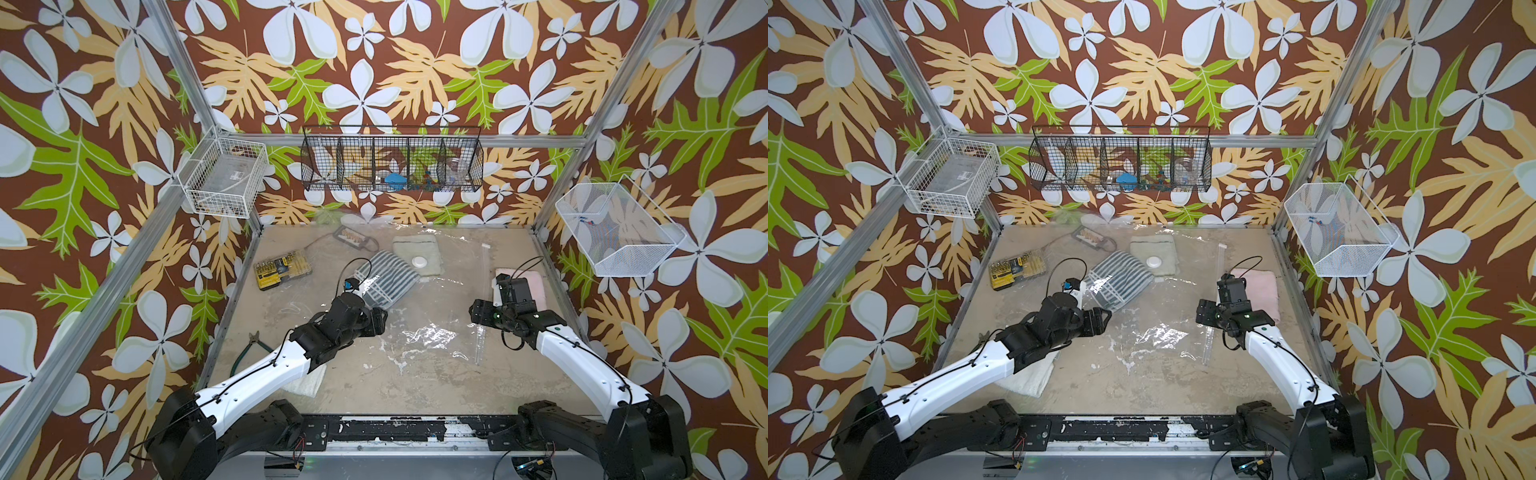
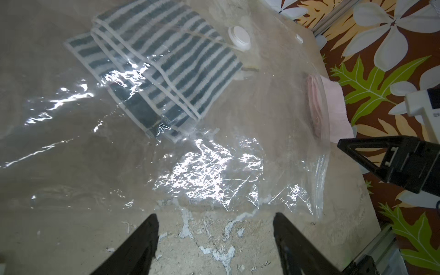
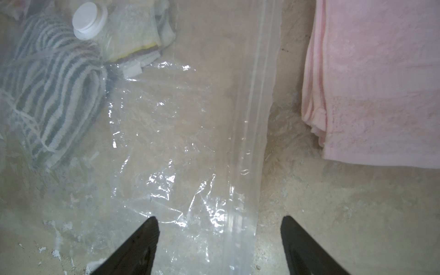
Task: Place the folded towel into the vacuum bag
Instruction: Adjust the vacuum bag at the center of the board.
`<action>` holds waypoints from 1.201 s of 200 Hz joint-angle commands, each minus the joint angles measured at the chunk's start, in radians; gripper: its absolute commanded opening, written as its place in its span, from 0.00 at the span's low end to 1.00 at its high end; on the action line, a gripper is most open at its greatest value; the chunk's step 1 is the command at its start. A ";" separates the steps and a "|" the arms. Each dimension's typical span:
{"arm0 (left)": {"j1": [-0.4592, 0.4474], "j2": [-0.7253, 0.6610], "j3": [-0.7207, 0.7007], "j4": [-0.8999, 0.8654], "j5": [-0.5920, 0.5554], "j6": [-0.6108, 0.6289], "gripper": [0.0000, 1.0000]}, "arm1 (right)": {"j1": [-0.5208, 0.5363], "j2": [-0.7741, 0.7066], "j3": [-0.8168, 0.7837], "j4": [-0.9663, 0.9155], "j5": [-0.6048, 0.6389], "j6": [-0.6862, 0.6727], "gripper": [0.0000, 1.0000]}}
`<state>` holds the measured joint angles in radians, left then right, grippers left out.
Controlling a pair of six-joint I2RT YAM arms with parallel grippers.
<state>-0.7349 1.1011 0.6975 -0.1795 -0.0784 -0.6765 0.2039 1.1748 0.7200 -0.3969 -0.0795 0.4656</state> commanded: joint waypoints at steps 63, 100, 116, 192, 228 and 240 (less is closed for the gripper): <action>-0.050 0.016 -0.065 -0.026 0.028 -0.095 0.79 | -0.095 0.256 0.011 0.115 -0.028 0.053 0.81; -0.051 0.014 -0.159 0.046 0.112 -0.174 0.80 | -0.101 0.270 -0.031 0.191 -0.119 0.073 0.41; -0.051 0.010 -0.215 0.111 0.151 -0.204 0.81 | -0.101 0.241 -0.030 0.201 -0.138 0.080 0.23; -0.048 0.215 -0.254 0.370 0.151 -0.200 0.83 | -0.150 0.121 -0.021 0.111 -0.140 0.070 0.02; -0.042 0.325 -0.182 0.412 0.093 -0.152 0.83 | -0.150 -0.023 -0.085 0.026 -0.132 0.081 0.00; -0.032 0.351 -0.152 0.417 0.081 -0.119 0.83 | -0.150 -0.065 -0.101 0.000 -0.140 0.084 0.00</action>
<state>-0.7799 1.4128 0.5037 0.1925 0.0532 -0.8570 0.0532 1.1694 0.6445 -0.3233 -0.2260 0.5423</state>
